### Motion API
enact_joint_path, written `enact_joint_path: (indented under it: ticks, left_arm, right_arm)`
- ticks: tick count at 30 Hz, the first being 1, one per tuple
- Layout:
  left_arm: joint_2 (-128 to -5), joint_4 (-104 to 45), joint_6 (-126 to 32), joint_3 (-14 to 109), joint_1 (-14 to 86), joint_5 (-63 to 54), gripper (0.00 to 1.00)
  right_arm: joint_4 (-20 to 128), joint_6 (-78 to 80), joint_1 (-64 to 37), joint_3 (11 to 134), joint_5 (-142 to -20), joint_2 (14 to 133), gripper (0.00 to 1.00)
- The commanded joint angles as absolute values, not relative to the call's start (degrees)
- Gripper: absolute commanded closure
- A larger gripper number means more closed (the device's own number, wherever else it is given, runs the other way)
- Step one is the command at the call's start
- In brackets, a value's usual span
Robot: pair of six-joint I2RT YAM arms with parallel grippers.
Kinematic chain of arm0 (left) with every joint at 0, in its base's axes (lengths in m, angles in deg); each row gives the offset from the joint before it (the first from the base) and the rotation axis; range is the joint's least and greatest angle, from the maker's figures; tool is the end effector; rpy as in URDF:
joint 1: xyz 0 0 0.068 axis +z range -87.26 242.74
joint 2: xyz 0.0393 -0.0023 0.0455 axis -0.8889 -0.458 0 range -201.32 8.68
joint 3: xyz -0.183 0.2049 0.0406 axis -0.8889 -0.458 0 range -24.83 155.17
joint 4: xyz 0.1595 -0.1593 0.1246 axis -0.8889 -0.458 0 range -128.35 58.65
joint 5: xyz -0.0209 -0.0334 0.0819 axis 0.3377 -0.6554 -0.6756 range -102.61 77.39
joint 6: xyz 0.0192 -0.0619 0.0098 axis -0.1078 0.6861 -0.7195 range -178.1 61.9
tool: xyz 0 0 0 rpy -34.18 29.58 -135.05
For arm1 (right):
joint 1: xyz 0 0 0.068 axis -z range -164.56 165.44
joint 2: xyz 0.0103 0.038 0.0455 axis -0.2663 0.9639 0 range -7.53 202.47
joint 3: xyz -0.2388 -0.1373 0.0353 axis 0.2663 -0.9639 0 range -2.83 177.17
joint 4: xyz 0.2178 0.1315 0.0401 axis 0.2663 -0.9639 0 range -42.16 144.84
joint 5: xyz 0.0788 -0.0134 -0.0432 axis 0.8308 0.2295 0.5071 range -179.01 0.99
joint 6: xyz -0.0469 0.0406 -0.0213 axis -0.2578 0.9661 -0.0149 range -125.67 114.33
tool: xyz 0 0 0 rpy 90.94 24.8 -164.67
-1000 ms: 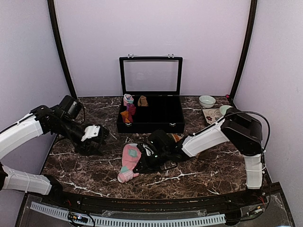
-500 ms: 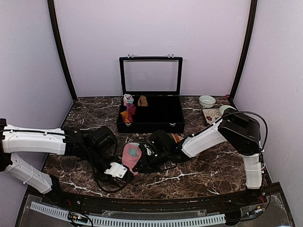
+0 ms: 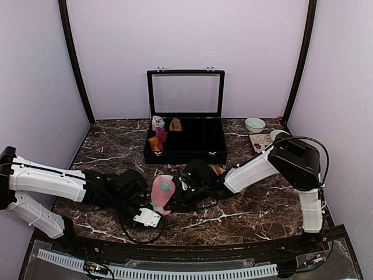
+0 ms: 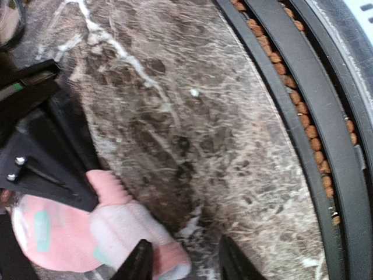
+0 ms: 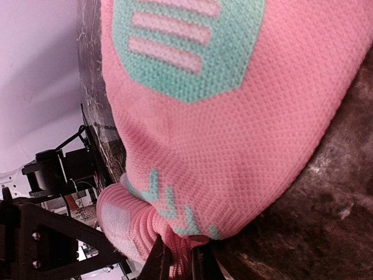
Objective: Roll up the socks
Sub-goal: Roll the sock at the center of the board.
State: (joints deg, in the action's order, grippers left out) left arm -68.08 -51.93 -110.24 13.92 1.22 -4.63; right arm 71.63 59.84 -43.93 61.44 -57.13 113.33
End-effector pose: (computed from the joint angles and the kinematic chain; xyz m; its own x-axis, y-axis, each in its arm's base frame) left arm 0.1131 -0.2235 0.1676 0.4646 0.7830 -0.4135 0.8768 -0.3414 0.3387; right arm 0.1963 0.3851 0.1011 -0.9883 -0.1523 -0.0110 -0.0919 0.5358 0.8394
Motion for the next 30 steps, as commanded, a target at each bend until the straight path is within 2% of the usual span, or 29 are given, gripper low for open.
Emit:
enact_joint_path:
  ticks: [1,3,5,7,14,16,30]
  left_arm:
    - [-66.26,-47.29,-109.59,12.81,1.31,-7.54,0.55]
    - [-67.19,-46.49,-109.58,12.83,1.31,-6.98,0.46]
    - [-68.38,-45.42,-110.08,12.83,1.31,-6.85,0.42]
    - [-69.06,-44.83,-110.51,12.59,1.35,-6.98,0.43]
    - [-68.75,-44.68,-110.97,10.46,4.33,-6.29,0.57]
    - [-68.68,-44.15,-111.12,9.84,5.32,-6.37,0.57]
    - [-68.02,-39.52,-111.63,4.97,7.11,-7.58,0.43]
  right_arm:
    - [67.59,60.33,-42.79,59.63,-59.23,115.52,1.00]
    - [67.91,60.42,-42.73,59.46,-59.27,115.37,1.00]
    - [68.15,60.63,-42.74,59.42,-59.25,115.35,1.00]
    - [68.47,60.80,-42.74,59.11,-59.24,115.14,1.00]
    - [69.95,61.14,-42.57,57.77,-58.79,114.77,1.00]
    - [70.51,61.21,-42.53,57.41,-58.75,114.60,1.00]
    - [70.48,61.04,-42.48,58.08,-58.01,114.77,1.00]
